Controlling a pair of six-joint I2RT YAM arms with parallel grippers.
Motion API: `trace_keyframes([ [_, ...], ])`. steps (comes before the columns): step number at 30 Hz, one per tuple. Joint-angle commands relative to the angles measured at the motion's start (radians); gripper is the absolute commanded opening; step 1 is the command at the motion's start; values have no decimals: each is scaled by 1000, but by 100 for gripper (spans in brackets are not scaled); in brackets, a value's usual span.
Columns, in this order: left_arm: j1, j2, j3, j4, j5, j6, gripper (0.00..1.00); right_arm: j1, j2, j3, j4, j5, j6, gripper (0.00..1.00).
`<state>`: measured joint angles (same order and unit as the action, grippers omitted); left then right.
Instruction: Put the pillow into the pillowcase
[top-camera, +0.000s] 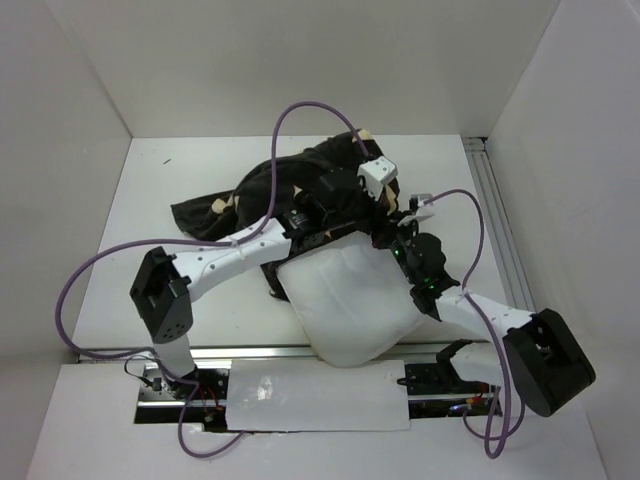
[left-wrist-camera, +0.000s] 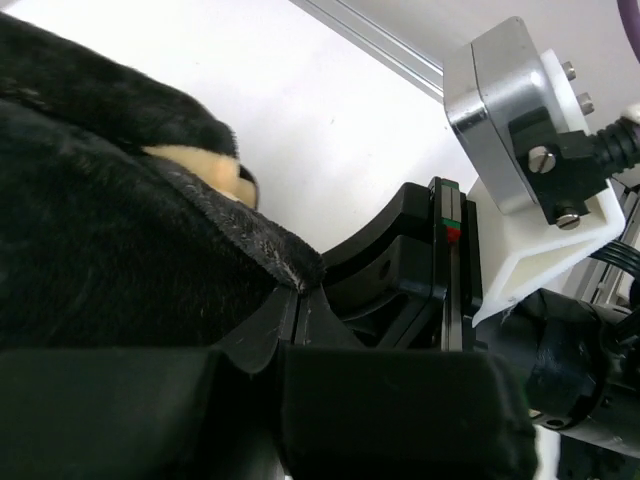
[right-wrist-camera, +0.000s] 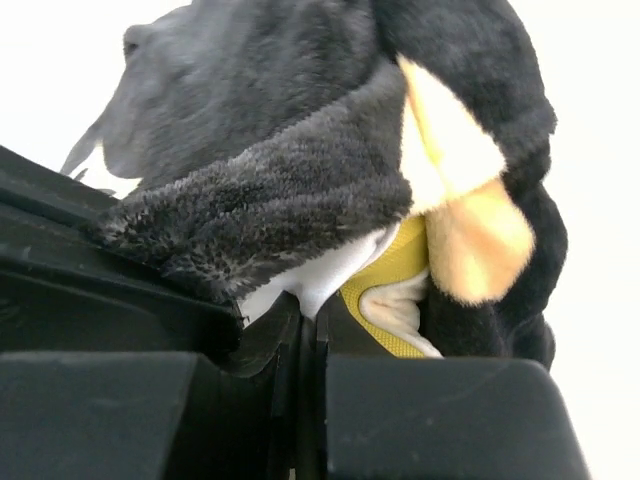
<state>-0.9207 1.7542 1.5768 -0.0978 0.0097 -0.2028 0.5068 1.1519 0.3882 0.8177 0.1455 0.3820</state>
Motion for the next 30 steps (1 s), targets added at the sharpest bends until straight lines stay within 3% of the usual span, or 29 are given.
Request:
trace_keyframes([
  [1,-81,90,-54,-83,381,-122,0,-23,-31,64,182,32,43,0],
  [6,-121,113,-122,-16,437,-133,0,-88,43,55,172,3,66,0],
  [11,-133,131,-192,37,582,-187,0,-145,87,55,192,-38,87,0],
  [17,-176,151,-140,-80,331,-176,3,-192,109,73,128,-158,87,1],
  [18,-176,160,-118,-97,305,-185,8,-192,100,93,94,-178,75,5],
  [19,-152,178,-89,-97,290,-185,16,-192,82,128,-5,-178,54,15],
  [20,-142,179,-78,-106,289,-185,16,-192,71,150,-64,-178,43,20],
  [21,-133,189,-69,-106,289,-185,25,-192,62,168,-121,-178,31,26],
  [22,-113,189,-60,-106,302,-185,29,-192,45,188,-177,-178,21,34],
  [23,-103,198,-40,-106,312,-176,32,-192,45,227,-304,-164,21,50],
  [25,-81,199,-21,-106,323,-176,43,-192,29,268,-443,-121,35,64],
  [27,-53,186,3,-115,323,-165,55,-205,19,345,-656,-74,64,73],
  [30,-29,148,32,-128,335,-141,69,-215,19,453,-918,-9,90,74],
])
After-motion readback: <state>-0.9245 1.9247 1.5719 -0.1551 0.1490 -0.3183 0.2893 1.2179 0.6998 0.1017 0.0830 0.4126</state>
